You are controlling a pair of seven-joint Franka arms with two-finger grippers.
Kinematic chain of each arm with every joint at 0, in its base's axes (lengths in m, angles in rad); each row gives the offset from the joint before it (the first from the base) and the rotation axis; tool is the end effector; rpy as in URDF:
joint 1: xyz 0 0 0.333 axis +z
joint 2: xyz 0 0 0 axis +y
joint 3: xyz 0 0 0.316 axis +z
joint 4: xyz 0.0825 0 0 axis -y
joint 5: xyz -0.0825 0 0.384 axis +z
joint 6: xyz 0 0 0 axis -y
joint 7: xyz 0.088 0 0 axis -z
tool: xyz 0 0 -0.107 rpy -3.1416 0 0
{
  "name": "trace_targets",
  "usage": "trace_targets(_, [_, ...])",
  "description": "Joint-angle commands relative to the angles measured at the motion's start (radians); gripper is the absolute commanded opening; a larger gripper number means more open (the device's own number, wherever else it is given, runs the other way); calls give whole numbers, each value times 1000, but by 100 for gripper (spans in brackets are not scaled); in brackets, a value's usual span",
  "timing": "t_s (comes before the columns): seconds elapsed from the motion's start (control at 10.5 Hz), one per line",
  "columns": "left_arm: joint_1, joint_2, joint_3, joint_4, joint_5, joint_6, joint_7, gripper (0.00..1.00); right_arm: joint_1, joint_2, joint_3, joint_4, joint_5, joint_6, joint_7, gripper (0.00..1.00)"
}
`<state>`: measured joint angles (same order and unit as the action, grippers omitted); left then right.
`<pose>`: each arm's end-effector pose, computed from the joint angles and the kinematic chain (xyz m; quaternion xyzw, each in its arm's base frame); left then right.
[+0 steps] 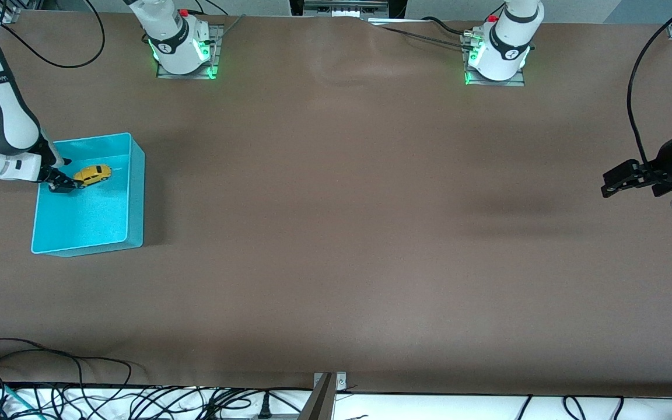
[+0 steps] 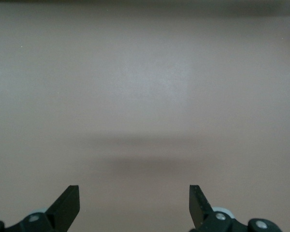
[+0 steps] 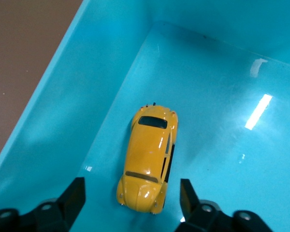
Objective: Wind up and store yellow beetle car
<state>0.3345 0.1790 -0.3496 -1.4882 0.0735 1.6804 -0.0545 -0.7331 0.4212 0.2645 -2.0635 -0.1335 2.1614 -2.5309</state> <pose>0.6147 0.0158 0.5745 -0.9997 -0.0191 -0.0122 0.0057 0.4937 -0.2551 0.2121 -0.4710 -0.8690 0.0053 0.1515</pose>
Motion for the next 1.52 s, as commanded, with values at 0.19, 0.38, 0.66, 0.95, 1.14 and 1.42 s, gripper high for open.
trace_targets(0.19, [1, 3, -3, 14, -20, -16, 27, 100, -11, -102, 19, 22, 78, -128, 80, 100])
trace_targets(0.38, [0, 3, -3, 14, -20, -16, 28, 100, -3, -189, 61, 26, 98, -193, 222, 100])
trace_targets(0.66, [1, 3, -3, 14, -20, -16, 28, 100, 7, -329, 143, 23, 98, -238, 297, 100])
trace_targets(0.95, [0, 3, -3, 14, -20, -16, 28, 100, 81, -511, 147, 22, 178, -250, 354, 100])
trace_targets(1.14, [-2, 3, -3, 14, -20, -16, 28, 100, 132, -550, 145, 28, 180, -255, 487, 100])
trace_targets(1.42, [-3, 3, -3, 14, -20, -16, 28, 100, 246, -542, 61, 25, 181, -241, 758, 100])
